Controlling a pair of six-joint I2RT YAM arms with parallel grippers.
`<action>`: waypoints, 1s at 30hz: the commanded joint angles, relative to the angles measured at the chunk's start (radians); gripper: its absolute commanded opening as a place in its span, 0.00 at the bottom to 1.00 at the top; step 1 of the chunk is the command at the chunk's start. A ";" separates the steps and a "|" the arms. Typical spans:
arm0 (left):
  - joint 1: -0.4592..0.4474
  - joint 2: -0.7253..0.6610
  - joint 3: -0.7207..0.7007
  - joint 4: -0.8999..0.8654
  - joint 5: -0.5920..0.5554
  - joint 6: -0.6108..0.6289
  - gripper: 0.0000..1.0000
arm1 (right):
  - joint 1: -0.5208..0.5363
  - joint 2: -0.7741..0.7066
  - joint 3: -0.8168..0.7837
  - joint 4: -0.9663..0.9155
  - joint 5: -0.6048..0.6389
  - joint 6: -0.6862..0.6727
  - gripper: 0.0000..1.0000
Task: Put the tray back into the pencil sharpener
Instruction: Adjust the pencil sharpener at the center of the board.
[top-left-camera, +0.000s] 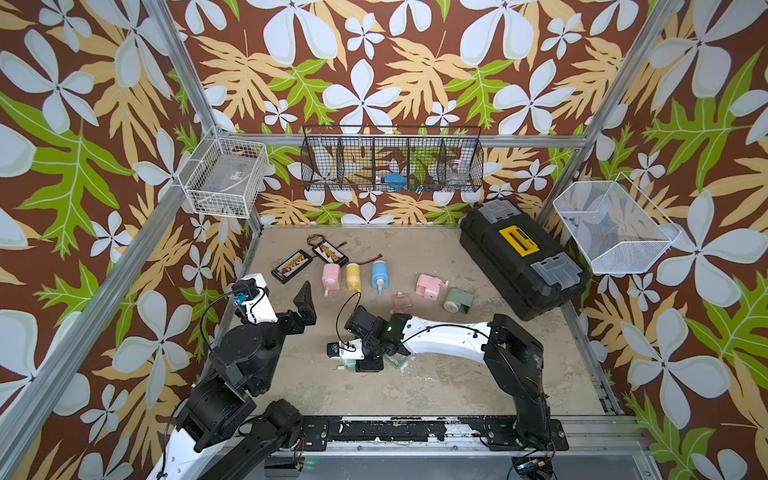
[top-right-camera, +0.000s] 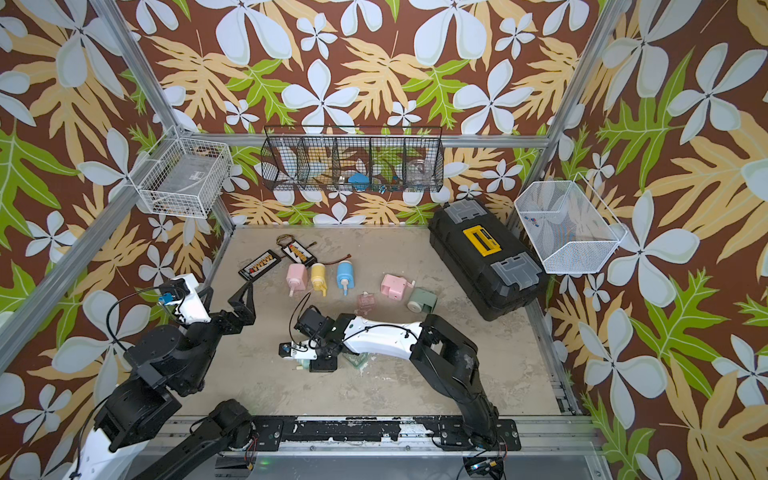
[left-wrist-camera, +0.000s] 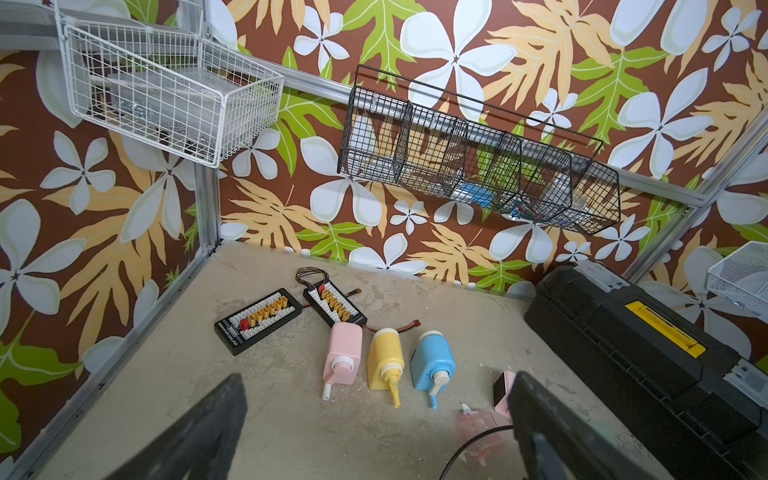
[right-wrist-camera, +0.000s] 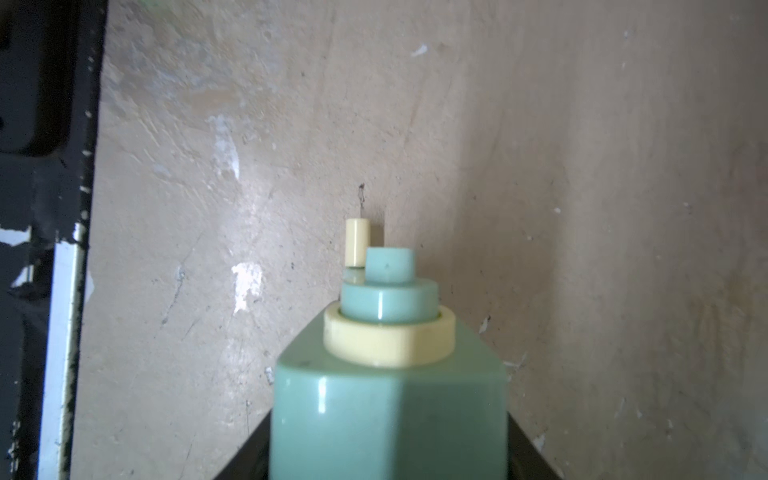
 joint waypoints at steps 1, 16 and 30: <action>0.000 0.012 0.000 0.016 0.026 0.022 1.00 | 0.000 0.015 0.015 -0.002 -0.011 -0.030 0.52; 0.000 0.065 0.015 0.001 0.115 0.138 1.00 | 0.001 -0.250 -0.091 0.094 -0.036 0.116 0.79; 0.000 0.362 0.084 -0.349 0.446 0.634 1.00 | -0.065 -0.847 -0.668 0.091 0.564 1.381 0.61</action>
